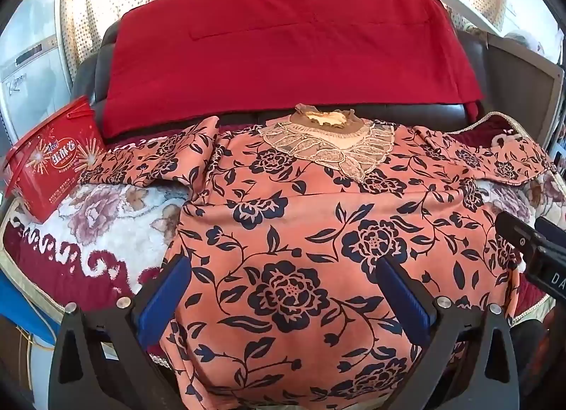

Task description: Fold small clothes

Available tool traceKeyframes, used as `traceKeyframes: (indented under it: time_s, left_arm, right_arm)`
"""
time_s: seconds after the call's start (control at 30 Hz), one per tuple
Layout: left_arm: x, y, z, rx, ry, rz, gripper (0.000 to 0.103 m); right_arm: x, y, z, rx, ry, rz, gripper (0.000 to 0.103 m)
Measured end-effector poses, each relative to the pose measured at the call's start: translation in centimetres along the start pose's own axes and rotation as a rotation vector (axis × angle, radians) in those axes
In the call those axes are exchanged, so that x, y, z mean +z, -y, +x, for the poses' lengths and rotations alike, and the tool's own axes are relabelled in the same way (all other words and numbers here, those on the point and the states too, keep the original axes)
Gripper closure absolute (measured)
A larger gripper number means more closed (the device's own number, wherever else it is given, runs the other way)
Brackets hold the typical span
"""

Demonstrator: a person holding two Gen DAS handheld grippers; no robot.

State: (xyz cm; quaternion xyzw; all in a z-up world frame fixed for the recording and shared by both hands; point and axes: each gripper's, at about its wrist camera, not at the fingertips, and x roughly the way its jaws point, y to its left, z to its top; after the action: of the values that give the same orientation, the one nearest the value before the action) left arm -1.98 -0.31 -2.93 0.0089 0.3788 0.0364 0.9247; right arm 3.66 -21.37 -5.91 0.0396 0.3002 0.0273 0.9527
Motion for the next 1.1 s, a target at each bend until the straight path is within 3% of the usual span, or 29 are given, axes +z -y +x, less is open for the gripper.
traceKeyframes:
  time_s: [1.1]
  left_arm:
    - [0.0, -0.5, -0.2, 0.008, 0.002, -0.035, 0.000]
  right_arm:
    - [0.4, -1.3, -0.1, -0.001, 0.039, -0.057, 0.000]
